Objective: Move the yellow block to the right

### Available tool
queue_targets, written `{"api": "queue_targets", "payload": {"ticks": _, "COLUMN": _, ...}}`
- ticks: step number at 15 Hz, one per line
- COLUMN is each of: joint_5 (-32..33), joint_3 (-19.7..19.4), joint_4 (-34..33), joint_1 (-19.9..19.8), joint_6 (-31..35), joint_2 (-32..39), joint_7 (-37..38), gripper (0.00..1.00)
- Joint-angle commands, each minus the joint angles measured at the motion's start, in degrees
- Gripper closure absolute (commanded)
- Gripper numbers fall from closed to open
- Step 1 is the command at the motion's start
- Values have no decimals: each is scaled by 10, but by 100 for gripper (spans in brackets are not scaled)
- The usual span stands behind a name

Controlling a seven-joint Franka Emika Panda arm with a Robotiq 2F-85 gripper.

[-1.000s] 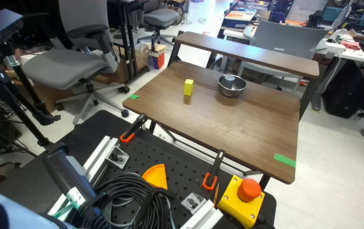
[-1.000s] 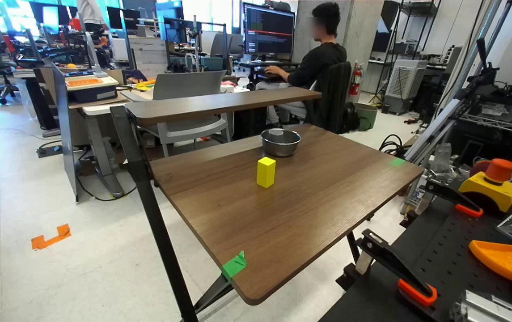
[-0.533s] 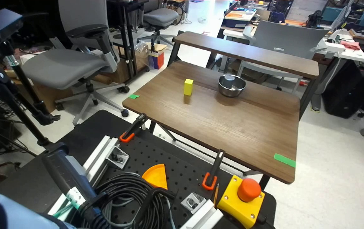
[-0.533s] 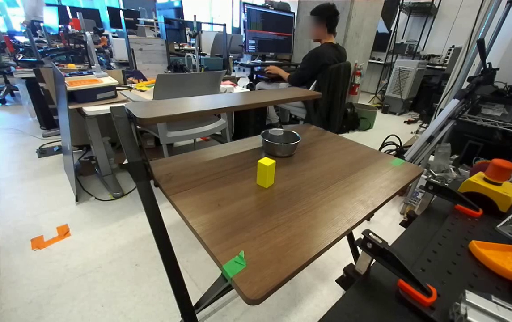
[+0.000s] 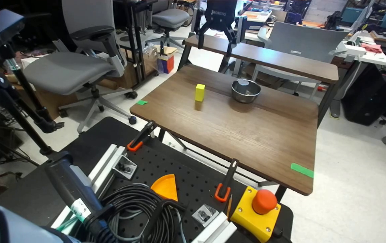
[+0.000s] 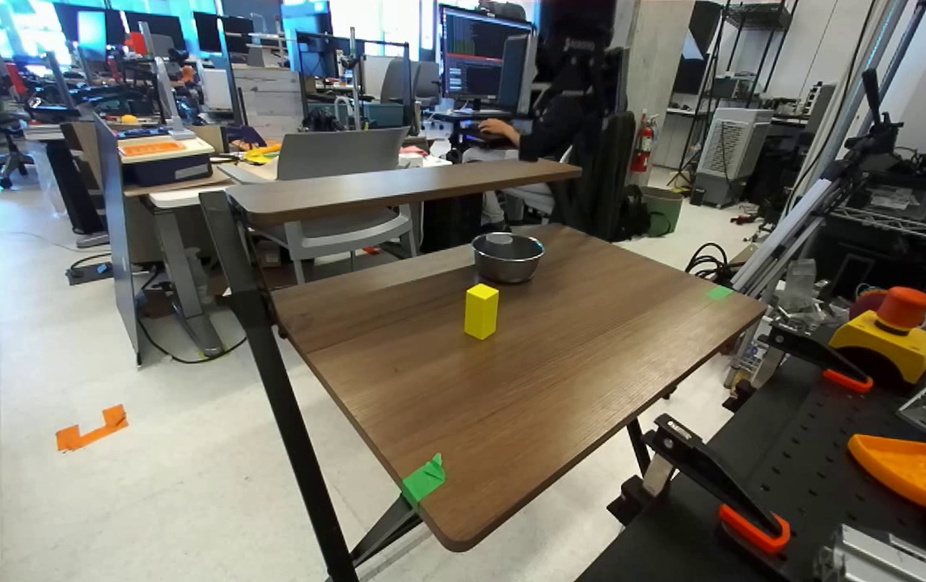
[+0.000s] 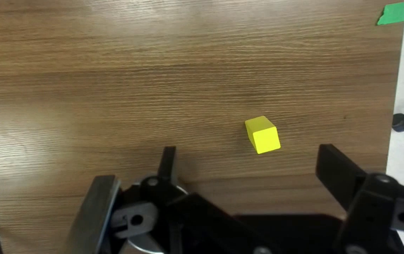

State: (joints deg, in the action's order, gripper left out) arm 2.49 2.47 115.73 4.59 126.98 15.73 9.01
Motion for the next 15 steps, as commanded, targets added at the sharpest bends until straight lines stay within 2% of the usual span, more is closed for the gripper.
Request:
{"api": "queue_targets", "payload": {"ticks": 1, "joint_5": 34, "joint_3": -2, "joint_4": -74, "joint_1": 22, "joint_6": -19, "joint_2": 86, "joint_7": 8, "gripper": 0}}
{"api": "queue_targets", "payload": {"ticks": 7, "joint_5": 26, "joint_3": 6, "joint_4": -143, "joint_1": 45, "joint_6": -23, "joint_2": 174, "joint_7": -22, "gripper": 0}}
{"api": "queue_targets", "payload": {"ticks": 15, "joint_5": 28, "joint_3": -2, "joint_4": -256, "joint_1": 59, "joint_6": -85, "joint_2": 281, "joint_7": -17, "gripper": 0}}
